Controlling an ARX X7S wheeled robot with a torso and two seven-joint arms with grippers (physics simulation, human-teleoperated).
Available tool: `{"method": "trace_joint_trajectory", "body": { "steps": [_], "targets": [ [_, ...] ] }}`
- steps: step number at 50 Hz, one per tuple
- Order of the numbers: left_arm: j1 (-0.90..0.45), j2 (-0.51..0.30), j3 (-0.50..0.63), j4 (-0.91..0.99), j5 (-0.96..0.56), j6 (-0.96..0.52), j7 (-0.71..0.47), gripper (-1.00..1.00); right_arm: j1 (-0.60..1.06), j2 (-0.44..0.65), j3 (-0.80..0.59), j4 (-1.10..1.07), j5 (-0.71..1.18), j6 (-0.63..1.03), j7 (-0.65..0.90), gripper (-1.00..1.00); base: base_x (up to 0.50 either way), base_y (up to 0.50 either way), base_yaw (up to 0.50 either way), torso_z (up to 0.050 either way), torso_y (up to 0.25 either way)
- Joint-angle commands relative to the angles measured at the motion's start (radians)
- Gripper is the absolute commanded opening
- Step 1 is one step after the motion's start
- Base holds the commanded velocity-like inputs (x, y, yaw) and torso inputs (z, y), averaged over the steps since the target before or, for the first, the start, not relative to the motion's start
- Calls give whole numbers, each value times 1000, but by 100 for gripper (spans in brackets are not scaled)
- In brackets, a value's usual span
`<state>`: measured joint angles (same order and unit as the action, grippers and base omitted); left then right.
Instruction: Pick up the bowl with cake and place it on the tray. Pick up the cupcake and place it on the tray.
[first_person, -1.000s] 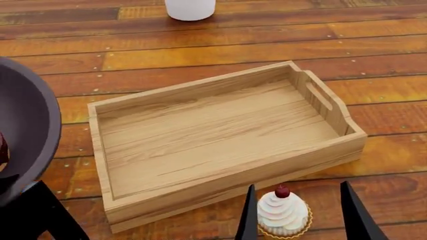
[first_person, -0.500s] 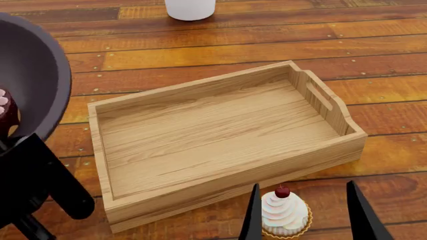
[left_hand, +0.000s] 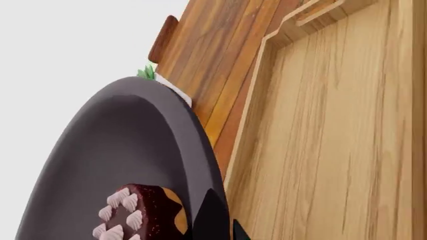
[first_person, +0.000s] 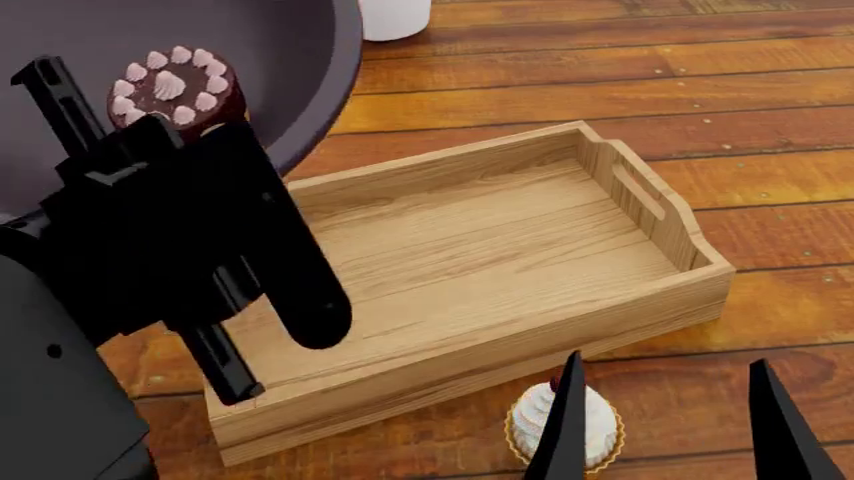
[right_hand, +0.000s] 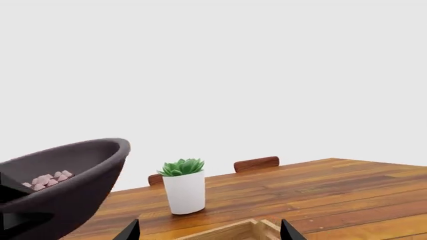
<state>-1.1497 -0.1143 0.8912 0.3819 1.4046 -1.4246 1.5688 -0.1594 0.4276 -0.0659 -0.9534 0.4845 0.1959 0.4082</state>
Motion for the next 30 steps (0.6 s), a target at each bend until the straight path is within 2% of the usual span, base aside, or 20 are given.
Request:
{"method": "trace_joint_trajectory", "body": {
  "steps": [1,5,8,30],
  "targets": [
    [-18,104,119,-1,-37,-146,2,-100,1,-1,17,33,22,-16,6,100,0,0,0,0,0],
    [58,114,137,47,-13,-146,2,-100,-1,0,17,33,22,-18,9,100,0,0,0,0,0],
    [91,114,99,92,-56,-146,2,-100,-5,1,23,33,27,-24,10,100,0,0,0,0,5],
    [80,114,157,63,-102,-146,2,-100,2,4,13,48,25,-30,18,100,0,0,0,0,0]
  ]
}}
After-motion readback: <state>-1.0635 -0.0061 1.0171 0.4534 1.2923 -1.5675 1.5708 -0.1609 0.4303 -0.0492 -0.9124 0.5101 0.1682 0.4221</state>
